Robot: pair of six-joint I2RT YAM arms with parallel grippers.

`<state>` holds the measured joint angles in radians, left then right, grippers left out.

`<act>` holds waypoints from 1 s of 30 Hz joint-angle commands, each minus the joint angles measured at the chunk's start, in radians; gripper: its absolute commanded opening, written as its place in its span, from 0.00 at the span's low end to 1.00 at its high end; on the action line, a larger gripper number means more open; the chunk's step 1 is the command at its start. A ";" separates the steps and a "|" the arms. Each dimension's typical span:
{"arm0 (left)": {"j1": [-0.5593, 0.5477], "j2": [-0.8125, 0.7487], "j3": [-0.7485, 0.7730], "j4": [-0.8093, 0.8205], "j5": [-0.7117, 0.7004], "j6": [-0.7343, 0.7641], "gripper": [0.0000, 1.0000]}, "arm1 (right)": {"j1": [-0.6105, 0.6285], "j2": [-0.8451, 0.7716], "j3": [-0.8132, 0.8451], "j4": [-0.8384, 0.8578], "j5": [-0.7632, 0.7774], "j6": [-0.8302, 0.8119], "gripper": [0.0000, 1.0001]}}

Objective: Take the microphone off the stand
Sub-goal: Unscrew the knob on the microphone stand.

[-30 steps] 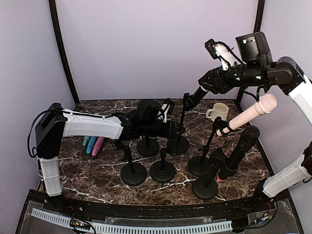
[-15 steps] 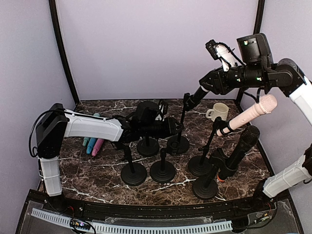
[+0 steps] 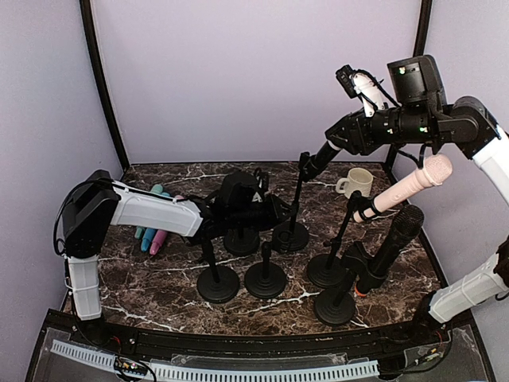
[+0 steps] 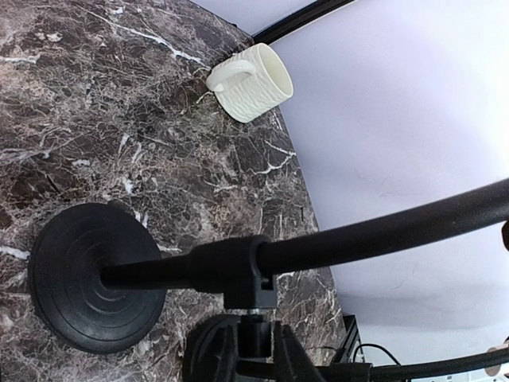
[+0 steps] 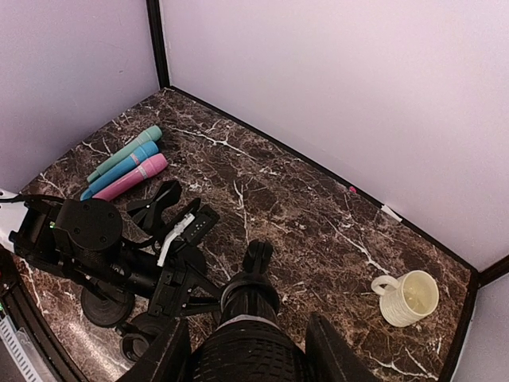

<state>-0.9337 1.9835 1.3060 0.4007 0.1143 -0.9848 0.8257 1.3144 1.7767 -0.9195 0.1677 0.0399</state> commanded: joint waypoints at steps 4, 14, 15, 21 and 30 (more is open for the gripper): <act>0.019 0.011 -0.056 0.140 -0.002 -0.090 0.13 | -0.003 -0.024 -0.016 0.028 -0.034 -0.003 0.16; 0.024 0.026 -0.092 0.251 0.009 -0.182 0.00 | -0.003 -0.040 -0.025 0.026 -0.063 -0.020 0.15; 0.024 0.027 -0.096 0.256 0.007 -0.197 0.00 | -0.003 -0.041 -0.027 0.027 -0.064 -0.020 0.15; 0.023 0.043 -0.106 0.306 0.009 -0.284 0.00 | -0.002 -0.050 -0.035 0.028 -0.075 -0.029 0.15; 0.024 0.058 -0.125 0.385 0.014 -0.386 0.00 | -0.003 -0.052 -0.035 0.034 -0.083 -0.035 0.14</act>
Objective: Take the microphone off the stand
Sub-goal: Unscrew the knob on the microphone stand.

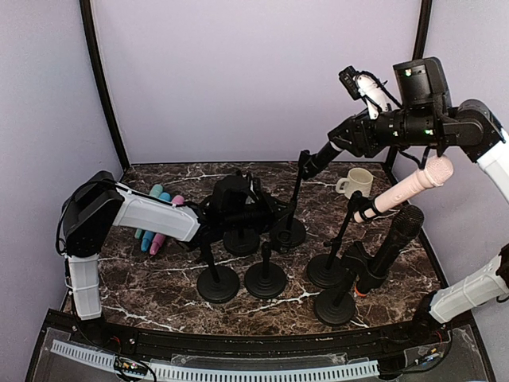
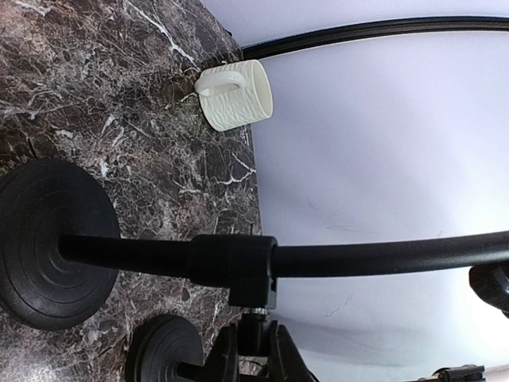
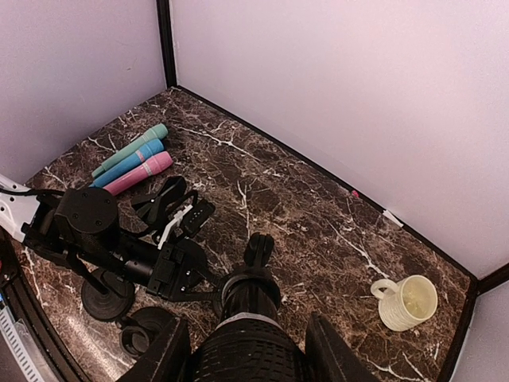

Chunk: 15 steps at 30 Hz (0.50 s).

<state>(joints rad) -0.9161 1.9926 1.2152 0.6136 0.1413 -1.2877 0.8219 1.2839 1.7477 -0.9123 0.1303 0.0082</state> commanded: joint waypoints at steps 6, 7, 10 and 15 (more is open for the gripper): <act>0.006 0.069 -0.024 0.202 -0.004 -0.131 0.00 | -0.001 -0.022 -0.004 0.027 -0.047 -0.003 0.14; 0.006 0.074 -0.027 0.221 -0.003 -0.148 0.00 | 0.001 -0.023 -0.004 0.027 -0.046 -0.003 0.14; 0.006 0.079 -0.030 0.232 -0.002 -0.164 0.00 | 0.001 -0.023 0.001 0.027 -0.047 -0.003 0.14; 0.005 0.078 -0.030 0.237 -0.007 -0.175 0.00 | 0.000 -0.028 -0.003 0.033 -0.058 -0.002 0.14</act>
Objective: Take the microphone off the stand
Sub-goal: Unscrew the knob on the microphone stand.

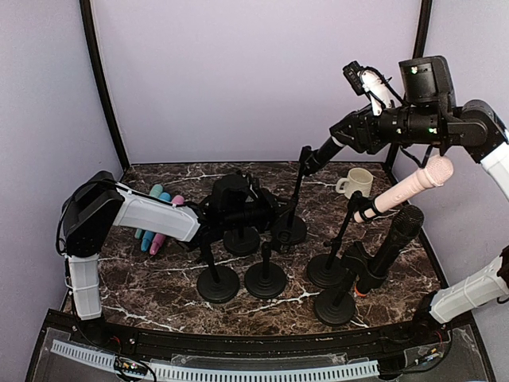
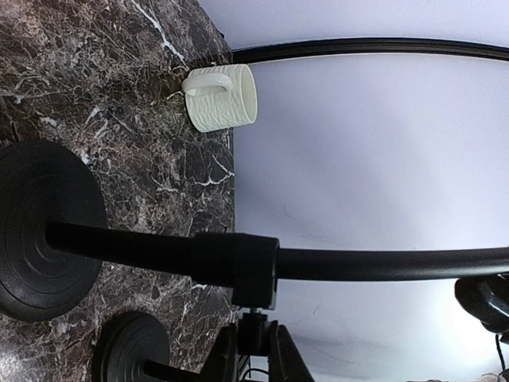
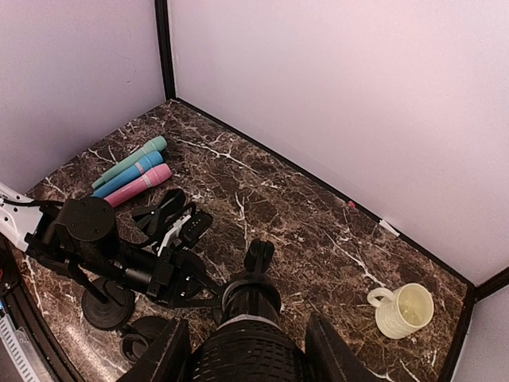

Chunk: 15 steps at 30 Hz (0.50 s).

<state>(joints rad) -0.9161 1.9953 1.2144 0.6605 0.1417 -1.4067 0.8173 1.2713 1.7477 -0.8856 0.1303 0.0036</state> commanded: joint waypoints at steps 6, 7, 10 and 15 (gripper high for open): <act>0.006 0.077 -0.026 0.160 -0.006 -0.014 0.00 | 0.004 -0.026 -0.019 0.020 -0.038 0.002 0.18; 0.006 0.077 -0.026 0.150 -0.004 -0.001 0.00 | 0.003 -0.030 -0.028 0.027 -0.033 0.007 0.22; 0.006 0.078 -0.024 0.131 0.003 0.022 0.00 | 0.003 -0.041 -0.057 0.046 -0.018 0.031 0.41; 0.006 0.101 -0.025 0.146 0.030 0.028 0.00 | 0.002 -0.053 -0.090 0.068 -0.003 0.064 0.68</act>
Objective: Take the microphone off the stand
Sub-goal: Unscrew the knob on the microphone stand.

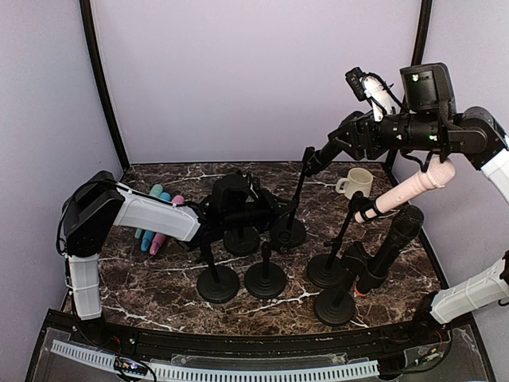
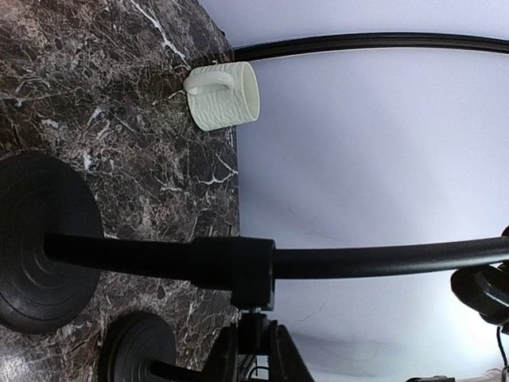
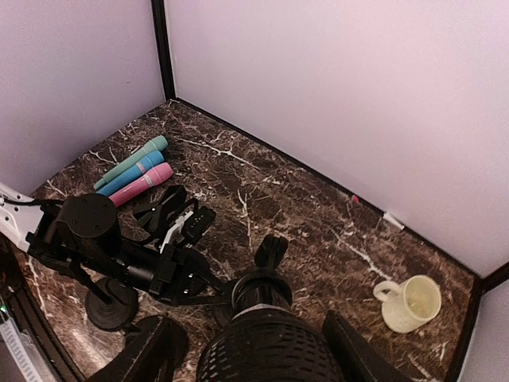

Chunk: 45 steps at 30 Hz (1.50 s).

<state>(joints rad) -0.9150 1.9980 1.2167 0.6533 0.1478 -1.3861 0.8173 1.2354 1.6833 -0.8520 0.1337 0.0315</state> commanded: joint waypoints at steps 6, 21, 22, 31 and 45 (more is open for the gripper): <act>0.004 0.104 -0.037 0.161 0.030 0.002 0.00 | 0.000 -0.011 -0.024 0.039 0.027 0.057 0.81; 0.005 0.105 -0.043 0.129 0.057 0.082 0.00 | -0.002 0.022 -0.031 0.016 -0.029 0.037 0.30; 0.005 0.106 -0.042 0.130 0.059 0.111 0.00 | -0.002 0.028 -0.025 0.005 -0.038 0.031 0.26; 0.005 0.108 -0.061 0.161 0.073 0.169 0.00 | -0.004 0.077 0.007 -0.109 -0.123 0.004 0.15; 0.006 0.107 -0.029 0.228 0.090 0.180 0.00 | -0.004 0.104 0.093 -0.177 -0.096 0.027 0.14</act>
<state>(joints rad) -0.9096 2.0037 1.2179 0.6048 0.1947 -1.2598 0.8085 1.3220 1.7607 -0.9314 0.0738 0.0238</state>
